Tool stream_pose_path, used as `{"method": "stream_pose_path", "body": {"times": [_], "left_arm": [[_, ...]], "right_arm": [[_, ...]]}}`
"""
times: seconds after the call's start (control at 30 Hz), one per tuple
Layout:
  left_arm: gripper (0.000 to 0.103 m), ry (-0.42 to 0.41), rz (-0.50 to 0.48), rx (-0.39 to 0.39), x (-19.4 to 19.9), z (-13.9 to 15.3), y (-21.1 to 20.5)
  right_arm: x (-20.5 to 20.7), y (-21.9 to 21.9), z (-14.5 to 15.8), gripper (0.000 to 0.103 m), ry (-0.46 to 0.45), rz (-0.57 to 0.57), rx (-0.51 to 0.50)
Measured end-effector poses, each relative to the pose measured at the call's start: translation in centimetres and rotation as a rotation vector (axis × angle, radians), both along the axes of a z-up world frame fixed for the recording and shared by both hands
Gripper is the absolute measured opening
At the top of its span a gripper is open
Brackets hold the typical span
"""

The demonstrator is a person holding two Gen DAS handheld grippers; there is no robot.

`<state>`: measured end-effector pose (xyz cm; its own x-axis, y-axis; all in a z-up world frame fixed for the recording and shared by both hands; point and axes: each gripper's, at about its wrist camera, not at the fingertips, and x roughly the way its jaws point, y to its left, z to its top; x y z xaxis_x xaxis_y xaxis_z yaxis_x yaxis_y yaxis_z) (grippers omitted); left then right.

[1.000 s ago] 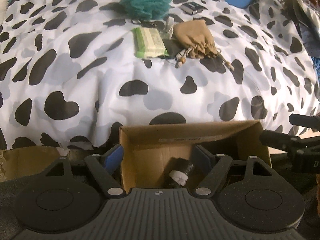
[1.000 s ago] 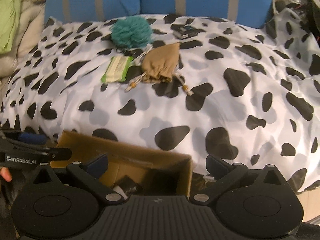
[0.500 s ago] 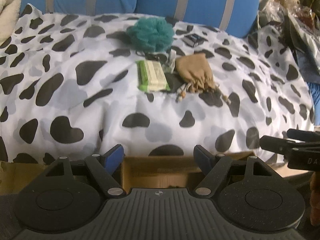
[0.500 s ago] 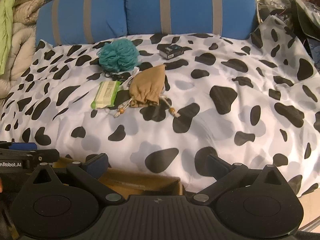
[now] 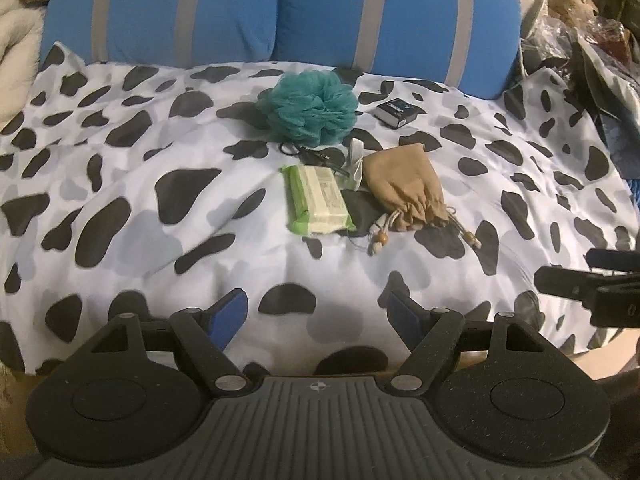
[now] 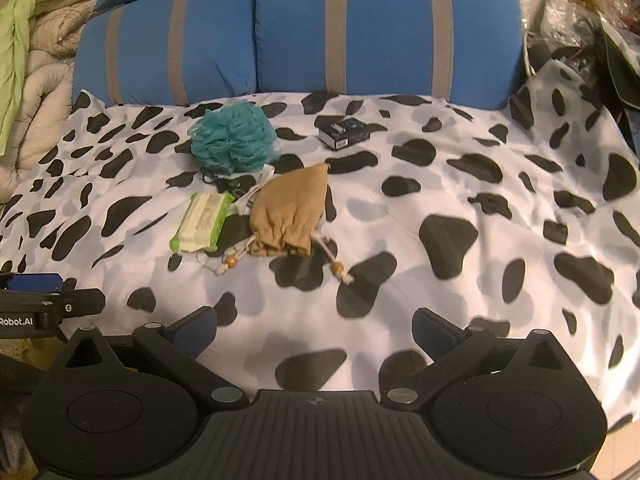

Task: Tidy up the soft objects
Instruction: 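Move the right gripper to the tan burlap pouch and close on it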

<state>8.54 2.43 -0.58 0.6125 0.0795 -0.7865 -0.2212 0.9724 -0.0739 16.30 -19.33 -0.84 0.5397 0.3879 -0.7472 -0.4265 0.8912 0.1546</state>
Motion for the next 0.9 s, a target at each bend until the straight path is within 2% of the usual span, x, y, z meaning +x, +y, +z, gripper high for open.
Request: {"method": "stream_pose_path", "body": {"times": [0.23, 0.5, 0.57, 0.7, 0.9], "left_arm": [[0.077, -0.009, -0.022, 0.005, 1.9, -0.2, 0.2], [0.077, 0.007, -0.031, 0.019, 4.3, -0.6, 0.9], [0.077, 0.012, -0.031, 0.02, 4.7, -0.7, 1.1], [0.077, 0.024, -0.031, 0.023, 5.6, -1.0, 1.5], [0.077, 0.025, -0.029, 0.02, 6.6, -0.9, 2.0]], "right_arm": [[2.4, 0.0, 0.1, 0.103, -0.008, 0.017, 0.043], [4.6, 1.3, -0.5, 0.101, -0.002, 0.071, 0.048], [5.1, 1.7, -0.7, 0.095, 0.003, 0.081, 0.043], [6.2, 2.7, -1.4, 0.092, 0.016, 0.111, 0.038], [8.2, 4.2, -2.4, 0.08, 0.044, 0.148, 0.049]]}}
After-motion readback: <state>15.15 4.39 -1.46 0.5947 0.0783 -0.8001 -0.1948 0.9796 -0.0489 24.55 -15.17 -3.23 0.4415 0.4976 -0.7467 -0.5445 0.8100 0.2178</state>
